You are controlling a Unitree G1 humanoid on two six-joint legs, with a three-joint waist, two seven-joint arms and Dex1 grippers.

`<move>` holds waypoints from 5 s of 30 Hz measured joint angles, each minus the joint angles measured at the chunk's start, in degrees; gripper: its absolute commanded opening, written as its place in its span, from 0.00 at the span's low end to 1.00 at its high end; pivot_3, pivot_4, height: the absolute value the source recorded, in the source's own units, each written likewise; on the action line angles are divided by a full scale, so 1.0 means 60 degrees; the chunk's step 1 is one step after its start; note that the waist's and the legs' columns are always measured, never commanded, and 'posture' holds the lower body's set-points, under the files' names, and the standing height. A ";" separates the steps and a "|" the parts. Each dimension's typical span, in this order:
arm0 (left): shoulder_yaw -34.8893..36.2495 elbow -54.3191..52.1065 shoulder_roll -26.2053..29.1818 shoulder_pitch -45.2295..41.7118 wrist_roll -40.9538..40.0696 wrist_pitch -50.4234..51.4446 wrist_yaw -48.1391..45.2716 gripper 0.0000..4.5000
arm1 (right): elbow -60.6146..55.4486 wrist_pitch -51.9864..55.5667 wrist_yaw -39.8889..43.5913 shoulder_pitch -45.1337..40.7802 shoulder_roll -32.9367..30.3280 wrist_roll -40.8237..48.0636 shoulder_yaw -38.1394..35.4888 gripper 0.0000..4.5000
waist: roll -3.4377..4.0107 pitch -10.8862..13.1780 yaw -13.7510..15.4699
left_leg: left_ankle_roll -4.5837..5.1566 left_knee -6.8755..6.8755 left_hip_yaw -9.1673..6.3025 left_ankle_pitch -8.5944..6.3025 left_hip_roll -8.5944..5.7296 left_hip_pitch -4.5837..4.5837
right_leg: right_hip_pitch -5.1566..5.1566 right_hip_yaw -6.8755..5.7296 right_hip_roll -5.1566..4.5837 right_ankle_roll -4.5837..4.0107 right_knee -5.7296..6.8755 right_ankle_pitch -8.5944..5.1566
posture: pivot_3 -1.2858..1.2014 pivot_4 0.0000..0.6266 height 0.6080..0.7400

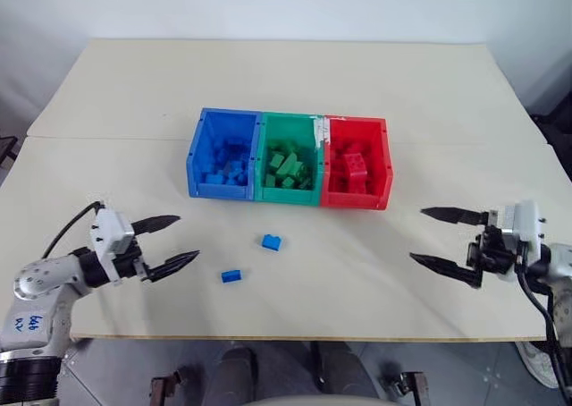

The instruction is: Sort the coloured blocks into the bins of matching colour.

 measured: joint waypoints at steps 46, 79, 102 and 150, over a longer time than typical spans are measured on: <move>-0.3991 0.1988 -0.2856 -0.5041 0.2173 0.0031 -0.0277 0.21 | -0.1590 -0.0295 -0.1513 0.1203 0.0393 -0.0078 0.0464 1.00 | -0.0006 0.0004 0.0205 | 0.0009 0.0129 -0.0018 -0.0002 -0.0029 -0.0022 | 0.0011 0.0006 0.0031 0.0029 0.0082 0.0017 | 0.52 0.24 1.00; -0.0170 0.2620 -0.0219 -0.4104 0.0933 0.0371 0.0102 0.99 | -0.1111 -0.0157 -0.1664 -0.0333 0.1125 0.0224 0.1105 1.00 | -0.0034 0.0020 0.0162 | 0.0003 0.0122 -0.0013 0.0001 -0.0003 -0.0027 | -0.0006 0.0008 0.0004 0.0036 0.0076 0.0025 | 0.52 0.24 1.00; 0.0978 0.0476 0.0611 0.0053 0.0214 0.0256 -0.0469 0.99 | -0.0991 -0.0141 -0.0673 -0.0503 0.0835 0.0531 0.1191 1.00 | -0.0035 0.0019 0.0224 | 0.0026 -0.0025 -0.0047 -0.0010 -0.0048 -0.0045 | 0.0008 -0.0109 -0.0103 0.0006 -0.0077 0.0016 | 0.52 0.24 1.00; -0.2241 0.0766 -0.1655 -0.5159 0.1070 0.2248 0.1626 0.11 | -0.2036 0.0510 -0.2296 -0.0856 0.1384 0.0724 0.0957 1.00 | -0.0028 0.0030 0.0288 | 0.0024 0.0126 -0.0051 0.0006 -0.0094 -0.0026 | 0.0023 -0.0151 -0.0074 0.0023 0.0081 0.0024 | 0.52 0.24 1.00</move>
